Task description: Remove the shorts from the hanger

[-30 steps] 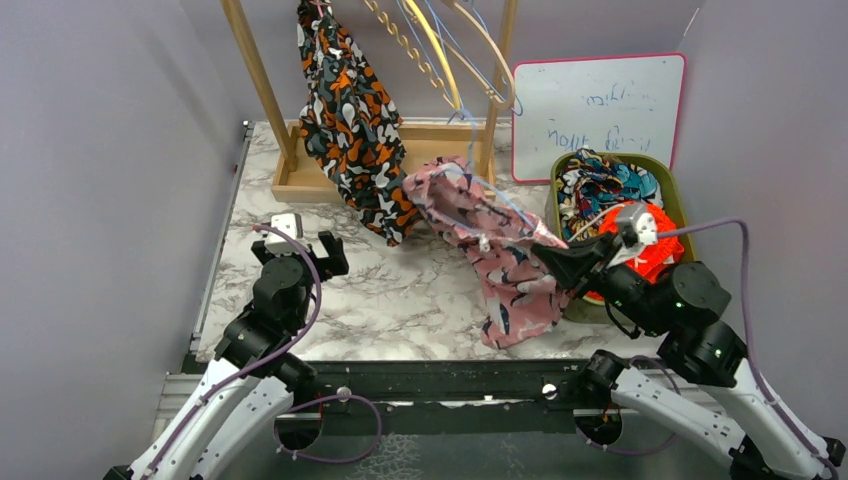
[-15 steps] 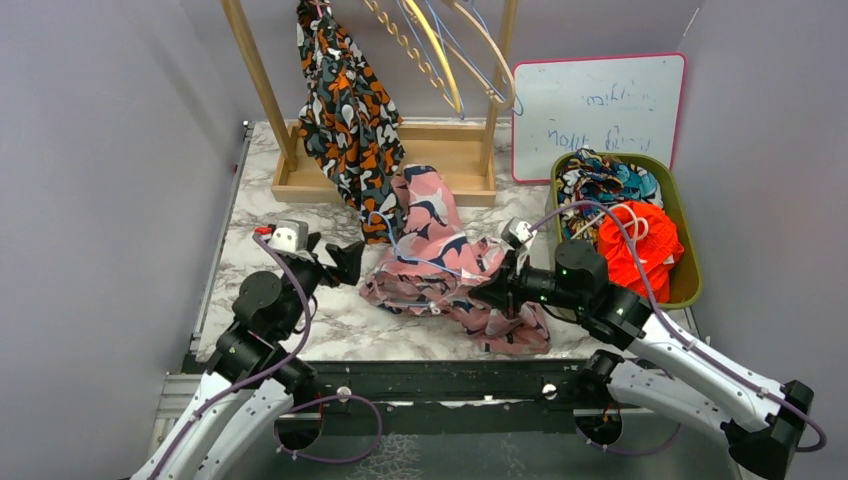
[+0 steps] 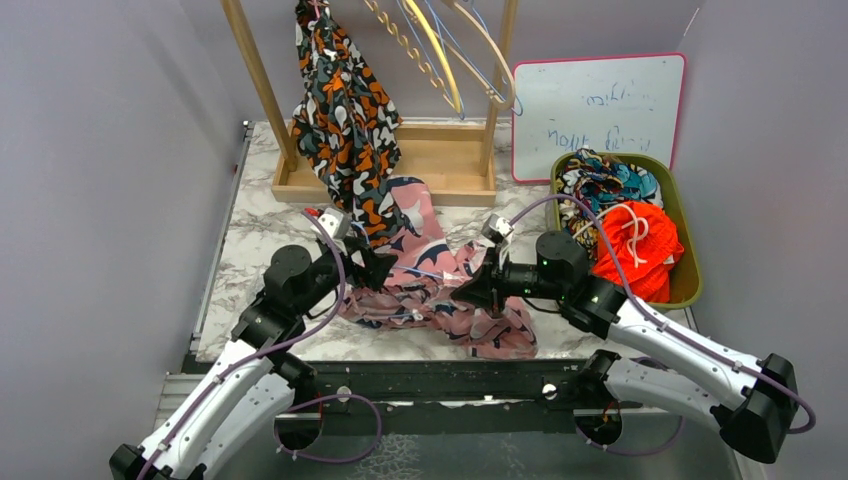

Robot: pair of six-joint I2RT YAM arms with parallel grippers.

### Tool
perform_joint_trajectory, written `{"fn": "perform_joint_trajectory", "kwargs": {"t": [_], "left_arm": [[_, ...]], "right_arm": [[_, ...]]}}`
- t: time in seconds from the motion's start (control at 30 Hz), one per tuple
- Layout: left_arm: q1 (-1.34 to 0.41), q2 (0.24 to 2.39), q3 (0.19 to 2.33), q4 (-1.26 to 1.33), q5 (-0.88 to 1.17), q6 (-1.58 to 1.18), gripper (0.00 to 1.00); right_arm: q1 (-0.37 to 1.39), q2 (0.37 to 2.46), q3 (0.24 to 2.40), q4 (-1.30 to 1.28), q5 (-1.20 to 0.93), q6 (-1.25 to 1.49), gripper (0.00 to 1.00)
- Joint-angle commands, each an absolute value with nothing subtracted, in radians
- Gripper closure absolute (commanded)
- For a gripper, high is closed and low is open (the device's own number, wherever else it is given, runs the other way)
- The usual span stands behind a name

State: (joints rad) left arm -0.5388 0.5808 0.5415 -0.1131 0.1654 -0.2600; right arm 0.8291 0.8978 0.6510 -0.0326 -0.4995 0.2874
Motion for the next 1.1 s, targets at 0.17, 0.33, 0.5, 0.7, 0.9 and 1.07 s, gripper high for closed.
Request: {"fn": "perform_joint_trajectory", "kwargs": {"t": [0.17, 0.33, 0.5, 0.7, 0.9, 1.07], "left_arm": [[-0.516, 0.541, 0.525, -0.086, 0.069, -0.33, 0.47], [-0.514, 0.59, 0.545, -0.109, 0.084, -0.334, 0.64], [-0.512, 0.585, 0.546, -0.111, 0.089, -0.32, 0.87], [-0.513, 0.527, 0.541, -0.13, 0.015, -0.285, 1.0], [-0.512, 0.505, 0.538, -0.137, -0.018, -0.273, 1.0], [-0.512, 0.52, 0.544, -0.145, -0.012, -0.27, 1.0]], "right_arm": [[0.83, 0.92, 0.649, 0.062, -0.566, 0.308, 0.99], [0.83, 0.921, 0.643, 0.067, -0.536, 0.307, 0.99], [0.83, 0.935, 0.653, 0.052, -0.516, 0.307, 0.99], [0.83, 0.964, 0.744, -0.061, -0.49, 0.284, 0.5], [0.83, 1.021, 0.873, -0.218, -0.42, 0.204, 0.26], [0.859, 1.175, 0.974, -0.307, -0.41, 0.164, 0.36]]}}
